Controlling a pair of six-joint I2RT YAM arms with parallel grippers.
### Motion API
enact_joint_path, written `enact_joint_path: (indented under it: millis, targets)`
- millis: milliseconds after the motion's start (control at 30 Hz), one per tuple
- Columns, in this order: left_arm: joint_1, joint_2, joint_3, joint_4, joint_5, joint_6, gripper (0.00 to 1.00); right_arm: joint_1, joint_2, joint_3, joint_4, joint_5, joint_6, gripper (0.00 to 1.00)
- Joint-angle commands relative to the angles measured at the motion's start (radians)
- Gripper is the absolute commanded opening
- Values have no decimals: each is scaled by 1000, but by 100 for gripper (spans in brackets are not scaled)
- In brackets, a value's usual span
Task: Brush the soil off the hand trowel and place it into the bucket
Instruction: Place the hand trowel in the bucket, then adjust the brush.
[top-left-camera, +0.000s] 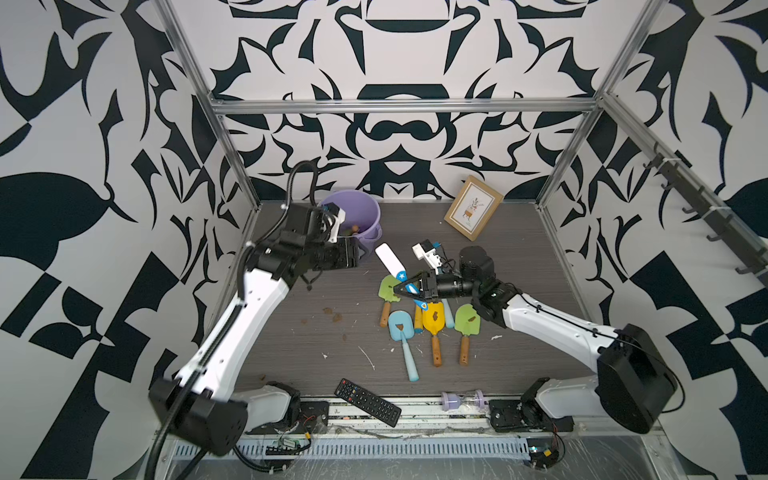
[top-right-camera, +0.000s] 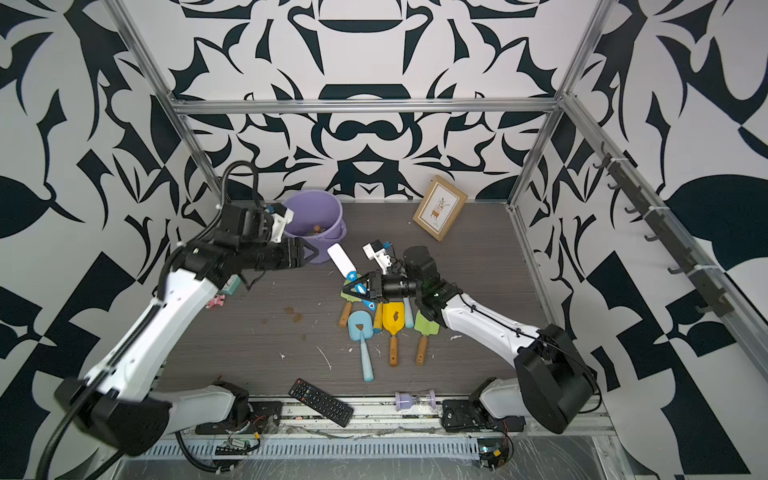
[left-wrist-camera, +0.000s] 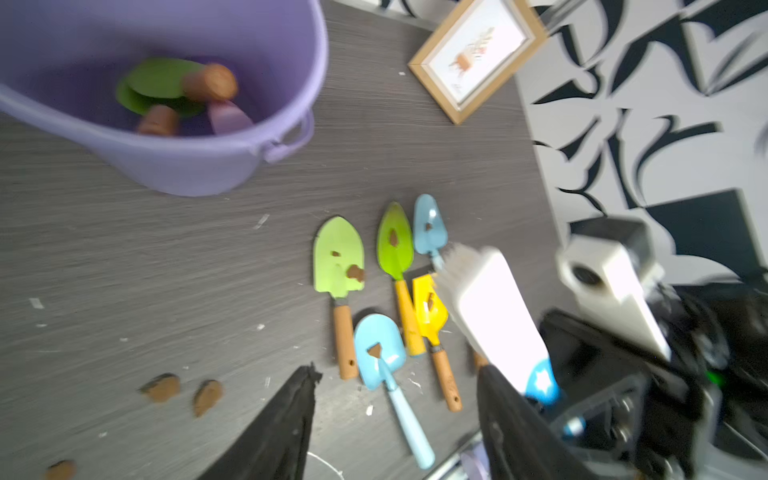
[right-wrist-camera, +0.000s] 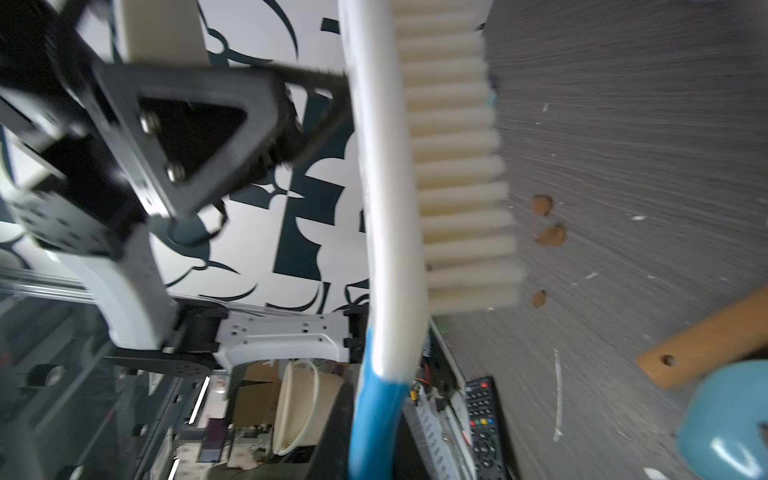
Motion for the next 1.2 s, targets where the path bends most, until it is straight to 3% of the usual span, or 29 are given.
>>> enact_joint_path:
  millis: [0, 267, 500, 667, 1033, 1167]
  targets:
    - [7, -69, -169, 311, 172, -190, 71, -5, 62, -18, 464, -88, 290, 0]
    - [8, -99, -332, 504, 219, -280, 81, 2, 71, -10, 427, -75, 278, 0]
    - [8, -58, -351, 638, 250, -328, 81, 34, 84, -2, 336, -68, 227, 0]
    - [8, -42, -323, 627, 258, -323, 81, 49, 114, 3, 399, -68, 257, 0]
    - [7, 20, -341, 691, 317, -362, 67, 76, 157, 34, 468, -57, 296, 0]
    - [6, 17, -347, 690, 331, -370, 54, 76, 170, 48, 460, -54, 296, 0]
